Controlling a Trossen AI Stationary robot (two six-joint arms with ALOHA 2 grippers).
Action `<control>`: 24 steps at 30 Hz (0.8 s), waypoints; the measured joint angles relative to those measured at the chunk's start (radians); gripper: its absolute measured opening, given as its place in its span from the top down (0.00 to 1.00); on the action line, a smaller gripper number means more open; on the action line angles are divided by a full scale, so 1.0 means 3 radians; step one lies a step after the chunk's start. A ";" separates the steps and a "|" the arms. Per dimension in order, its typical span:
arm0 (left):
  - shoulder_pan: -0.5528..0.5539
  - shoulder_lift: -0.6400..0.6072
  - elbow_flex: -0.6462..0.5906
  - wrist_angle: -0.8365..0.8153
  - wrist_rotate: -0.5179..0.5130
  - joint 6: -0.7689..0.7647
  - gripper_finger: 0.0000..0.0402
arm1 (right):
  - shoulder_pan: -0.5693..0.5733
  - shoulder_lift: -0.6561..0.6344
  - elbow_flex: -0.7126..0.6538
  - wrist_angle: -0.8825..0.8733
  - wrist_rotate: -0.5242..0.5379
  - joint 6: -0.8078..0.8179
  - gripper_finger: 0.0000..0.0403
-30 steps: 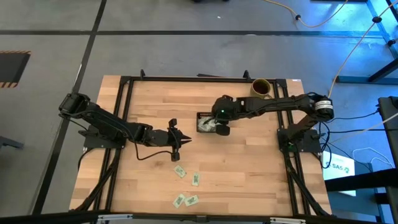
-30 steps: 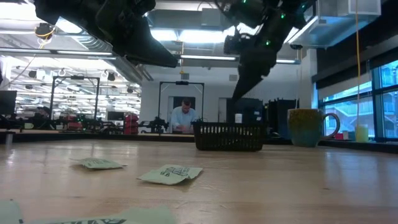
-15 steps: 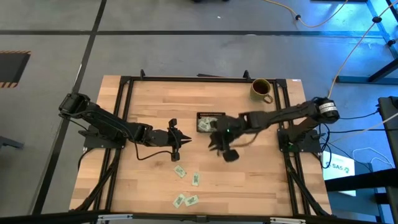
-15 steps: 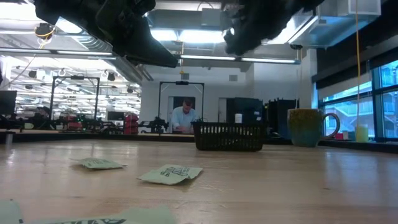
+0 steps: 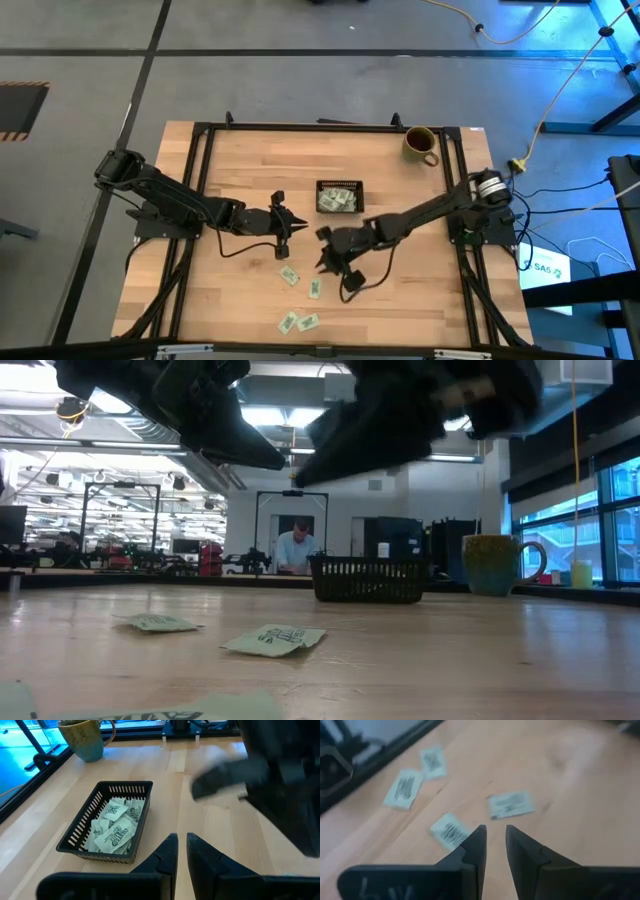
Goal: Pick and place Stevia / Truvia into bins
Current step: Put the stevia packet into the black basket
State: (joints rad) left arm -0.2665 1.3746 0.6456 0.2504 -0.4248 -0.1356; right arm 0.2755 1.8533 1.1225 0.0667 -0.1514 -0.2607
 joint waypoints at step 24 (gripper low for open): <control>0.0000 0.0000 0.0000 -0.0002 -0.0001 0.0000 0.92 | 0.0168 0.0972 0.0017 0.0752 -0.0014 -0.0022 0.82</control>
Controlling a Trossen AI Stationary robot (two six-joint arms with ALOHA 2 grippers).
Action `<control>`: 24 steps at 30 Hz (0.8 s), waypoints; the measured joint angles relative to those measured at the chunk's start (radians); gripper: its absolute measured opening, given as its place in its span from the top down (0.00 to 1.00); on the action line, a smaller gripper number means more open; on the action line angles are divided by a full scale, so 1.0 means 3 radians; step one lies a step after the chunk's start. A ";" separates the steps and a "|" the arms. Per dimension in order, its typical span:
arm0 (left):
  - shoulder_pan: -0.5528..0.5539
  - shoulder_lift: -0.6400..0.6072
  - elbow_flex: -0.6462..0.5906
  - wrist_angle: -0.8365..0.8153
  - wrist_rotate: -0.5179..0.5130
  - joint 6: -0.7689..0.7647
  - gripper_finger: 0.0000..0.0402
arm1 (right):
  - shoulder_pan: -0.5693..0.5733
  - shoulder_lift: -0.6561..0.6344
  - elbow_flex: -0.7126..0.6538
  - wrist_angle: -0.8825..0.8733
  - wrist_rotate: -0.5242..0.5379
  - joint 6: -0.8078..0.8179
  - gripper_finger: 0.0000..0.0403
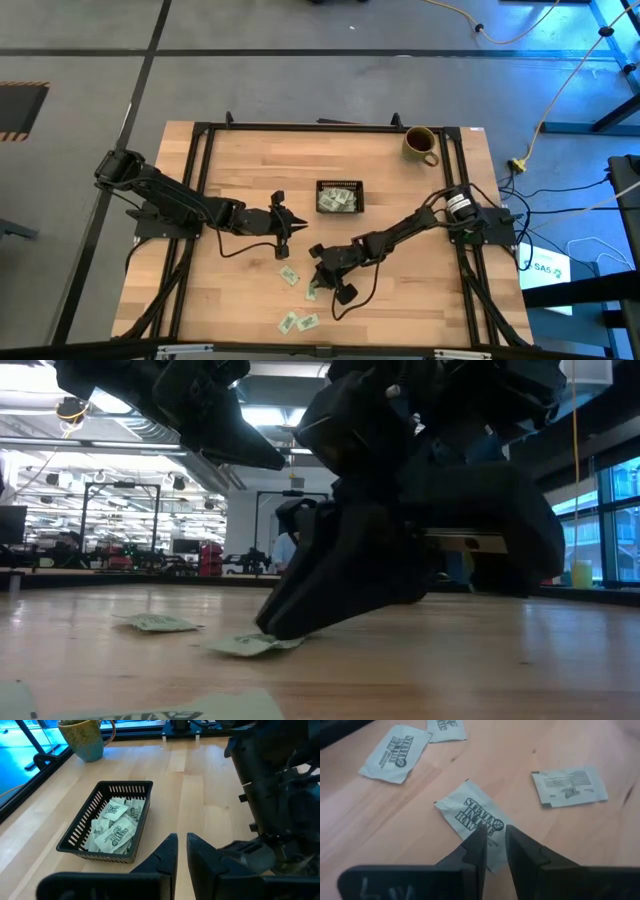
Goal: Pick and place Stevia / Truvia into bins
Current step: Put the stevia packet into the black basket
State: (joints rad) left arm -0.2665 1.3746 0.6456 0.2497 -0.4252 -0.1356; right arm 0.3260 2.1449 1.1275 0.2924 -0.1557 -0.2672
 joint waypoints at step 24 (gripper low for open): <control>0.0000 0.0000 0.0000 -0.0001 0.0000 0.0000 0.91 | -0.0020 0.0051 -0.0008 -0.0017 0.0023 -0.0004 0.91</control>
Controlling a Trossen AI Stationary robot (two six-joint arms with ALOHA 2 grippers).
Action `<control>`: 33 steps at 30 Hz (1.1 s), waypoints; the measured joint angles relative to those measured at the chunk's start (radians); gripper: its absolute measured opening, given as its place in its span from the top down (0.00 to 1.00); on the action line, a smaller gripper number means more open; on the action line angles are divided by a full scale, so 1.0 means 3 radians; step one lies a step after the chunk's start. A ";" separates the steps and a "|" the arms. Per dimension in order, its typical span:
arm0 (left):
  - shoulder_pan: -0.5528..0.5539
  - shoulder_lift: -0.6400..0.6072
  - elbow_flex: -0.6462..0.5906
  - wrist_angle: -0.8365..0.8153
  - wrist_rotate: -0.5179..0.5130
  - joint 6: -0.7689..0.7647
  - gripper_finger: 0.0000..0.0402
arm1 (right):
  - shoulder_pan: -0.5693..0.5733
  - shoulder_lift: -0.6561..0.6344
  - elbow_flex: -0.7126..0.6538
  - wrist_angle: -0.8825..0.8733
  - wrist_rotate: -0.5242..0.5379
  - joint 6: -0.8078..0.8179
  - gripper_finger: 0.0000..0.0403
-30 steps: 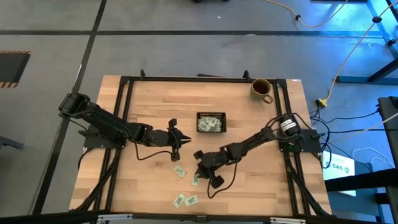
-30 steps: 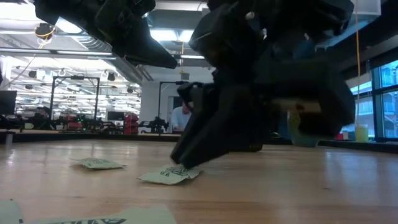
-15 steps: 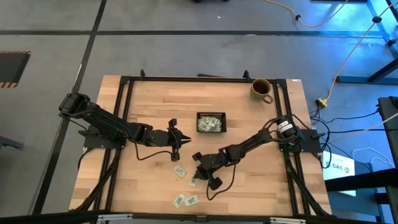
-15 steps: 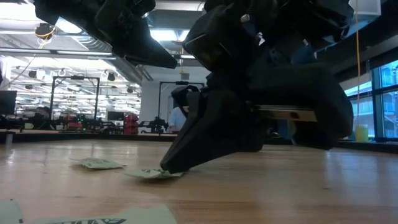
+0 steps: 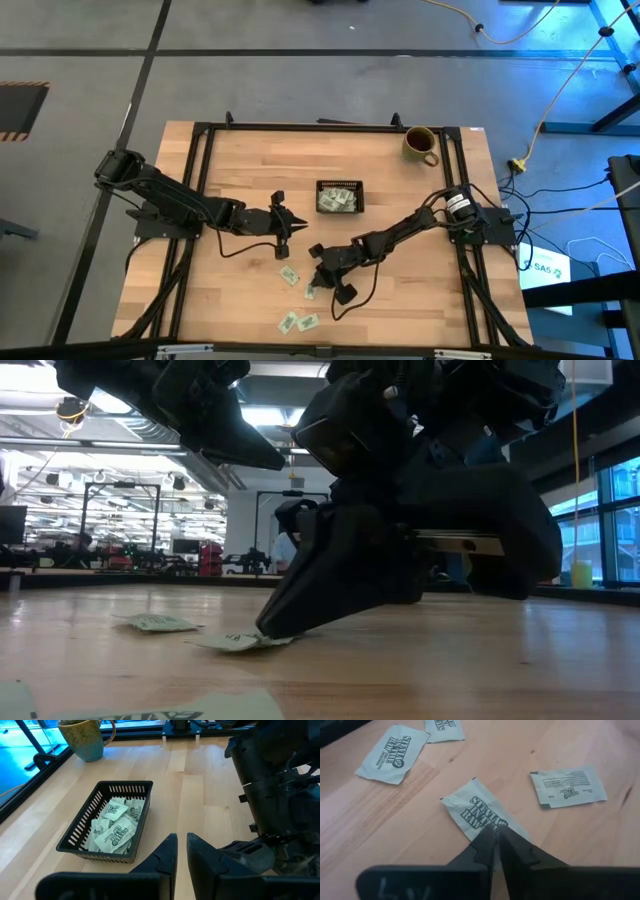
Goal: Pick and place Stevia / Truvia into bins
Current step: Put the stevia packet into the black basket
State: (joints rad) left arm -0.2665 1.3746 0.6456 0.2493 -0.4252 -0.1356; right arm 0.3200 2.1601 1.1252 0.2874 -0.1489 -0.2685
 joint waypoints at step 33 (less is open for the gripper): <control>-0.0001 0.0000 0.0001 0.0000 0.0001 0.0000 0.91 | -0.0011 -0.0015 0.0001 -0.0168 0.0077 0.0017 0.89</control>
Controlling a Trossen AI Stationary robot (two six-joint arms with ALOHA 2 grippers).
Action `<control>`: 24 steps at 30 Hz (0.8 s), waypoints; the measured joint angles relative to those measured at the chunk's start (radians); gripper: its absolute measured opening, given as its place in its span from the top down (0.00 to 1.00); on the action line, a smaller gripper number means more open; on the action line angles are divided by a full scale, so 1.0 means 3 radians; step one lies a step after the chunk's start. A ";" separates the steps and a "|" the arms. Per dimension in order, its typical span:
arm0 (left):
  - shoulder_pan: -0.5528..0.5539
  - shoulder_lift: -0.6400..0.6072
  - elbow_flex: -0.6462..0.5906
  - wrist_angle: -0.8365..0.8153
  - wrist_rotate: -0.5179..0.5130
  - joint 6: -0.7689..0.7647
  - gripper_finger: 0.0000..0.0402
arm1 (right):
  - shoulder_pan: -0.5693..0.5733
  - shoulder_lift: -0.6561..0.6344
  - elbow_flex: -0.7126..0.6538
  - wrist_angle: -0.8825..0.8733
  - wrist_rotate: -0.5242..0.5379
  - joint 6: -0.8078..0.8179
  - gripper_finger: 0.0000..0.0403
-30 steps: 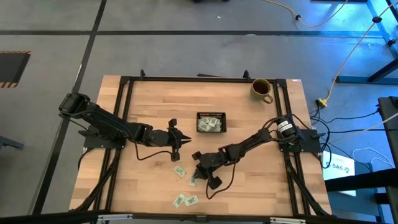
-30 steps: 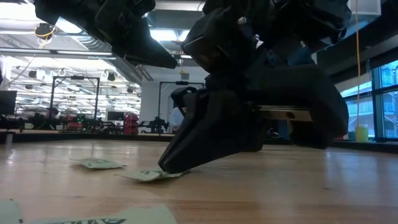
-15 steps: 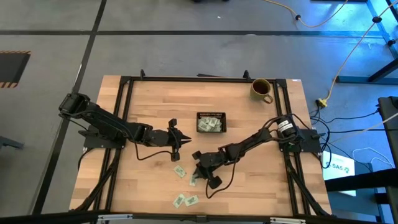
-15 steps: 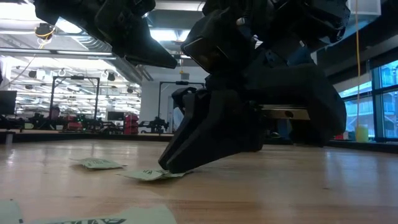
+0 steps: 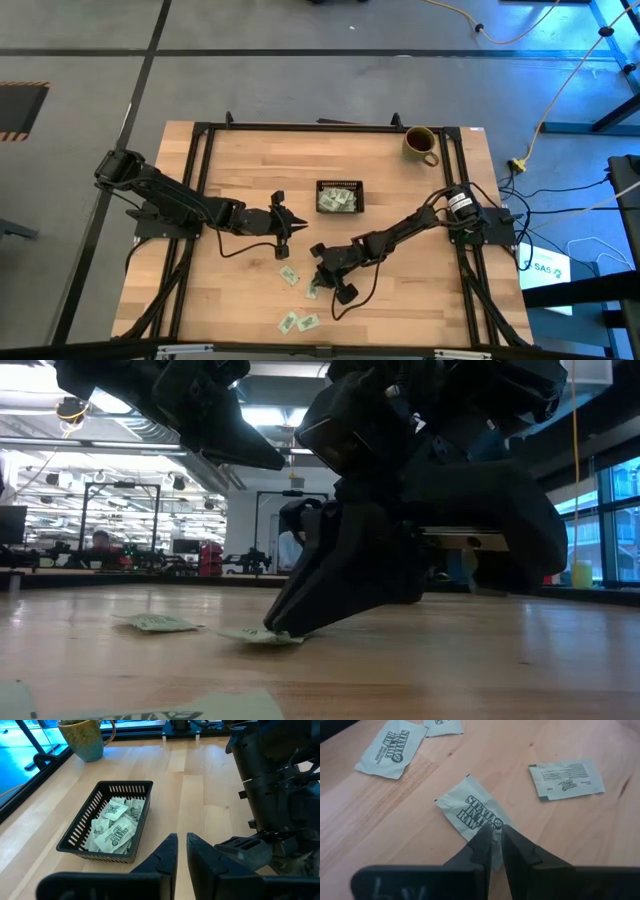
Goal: Pick and place Stevia / Truvia into bins
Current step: Put the stevia packet into the black basket
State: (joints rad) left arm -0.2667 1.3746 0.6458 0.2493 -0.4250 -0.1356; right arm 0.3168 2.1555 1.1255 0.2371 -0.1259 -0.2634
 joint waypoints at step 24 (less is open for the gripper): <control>-0.0001 0.0000 0.0001 -0.0015 0.0000 0.0000 0.92 | -0.0028 -0.0882 -0.0036 -0.1227 0.0371 0.0220 1.00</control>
State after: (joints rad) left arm -0.2668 1.3746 0.6460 0.2449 -0.4248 -0.1356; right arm 0.3084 1.8909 1.1148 -0.1311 -0.0147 -0.1975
